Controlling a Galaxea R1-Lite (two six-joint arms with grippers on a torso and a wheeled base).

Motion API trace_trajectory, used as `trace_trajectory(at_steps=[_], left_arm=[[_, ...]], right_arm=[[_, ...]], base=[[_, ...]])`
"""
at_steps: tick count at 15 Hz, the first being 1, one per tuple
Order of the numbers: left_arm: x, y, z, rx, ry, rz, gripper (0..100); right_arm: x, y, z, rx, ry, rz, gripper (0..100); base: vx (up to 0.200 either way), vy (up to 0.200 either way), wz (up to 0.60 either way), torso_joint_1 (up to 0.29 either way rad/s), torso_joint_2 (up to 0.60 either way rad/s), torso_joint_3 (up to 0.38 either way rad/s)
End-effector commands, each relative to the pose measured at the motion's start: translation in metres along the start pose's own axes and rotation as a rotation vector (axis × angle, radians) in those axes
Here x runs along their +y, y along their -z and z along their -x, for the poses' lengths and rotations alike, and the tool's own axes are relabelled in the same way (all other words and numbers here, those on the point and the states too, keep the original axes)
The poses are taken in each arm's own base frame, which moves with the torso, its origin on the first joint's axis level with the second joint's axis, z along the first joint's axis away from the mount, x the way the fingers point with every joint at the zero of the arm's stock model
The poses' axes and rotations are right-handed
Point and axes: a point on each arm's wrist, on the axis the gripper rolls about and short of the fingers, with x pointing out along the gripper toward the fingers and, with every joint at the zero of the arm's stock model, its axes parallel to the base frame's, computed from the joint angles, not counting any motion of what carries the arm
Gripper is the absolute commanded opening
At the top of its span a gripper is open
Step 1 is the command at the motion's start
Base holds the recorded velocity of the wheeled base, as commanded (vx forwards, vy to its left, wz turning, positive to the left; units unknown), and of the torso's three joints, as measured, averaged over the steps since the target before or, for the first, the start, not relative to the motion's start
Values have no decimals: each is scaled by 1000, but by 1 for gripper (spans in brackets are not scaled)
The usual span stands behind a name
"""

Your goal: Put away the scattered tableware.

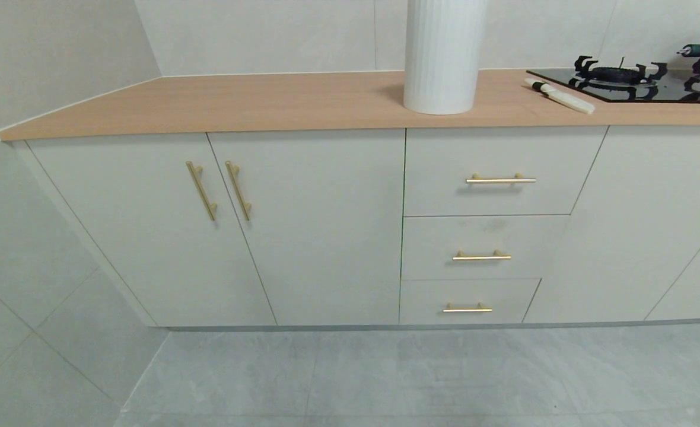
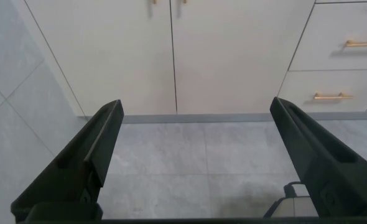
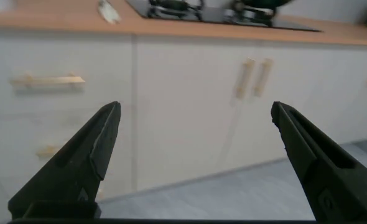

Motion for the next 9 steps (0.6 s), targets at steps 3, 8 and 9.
trace_trajectory(at_steps=[3, 8, 9], left_arm=[[0, 0, 0, 2, 0, 0, 100], [0, 0, 0, 2, -1, 0, 100], [0, 0, 0, 2, 0, 0, 100]], right_arm=[[-16, 58, 70, -44, 82, 9, 100], [12, 131, 55, 137, -188, -140, 100], [13, 134, 55, 160, -217, -156, 100]], base=[[0, 0, 0, 0, 0, 0], [0, 0, 0, 0, 0, 0], [0, 0, 0, 0, 0, 0]])
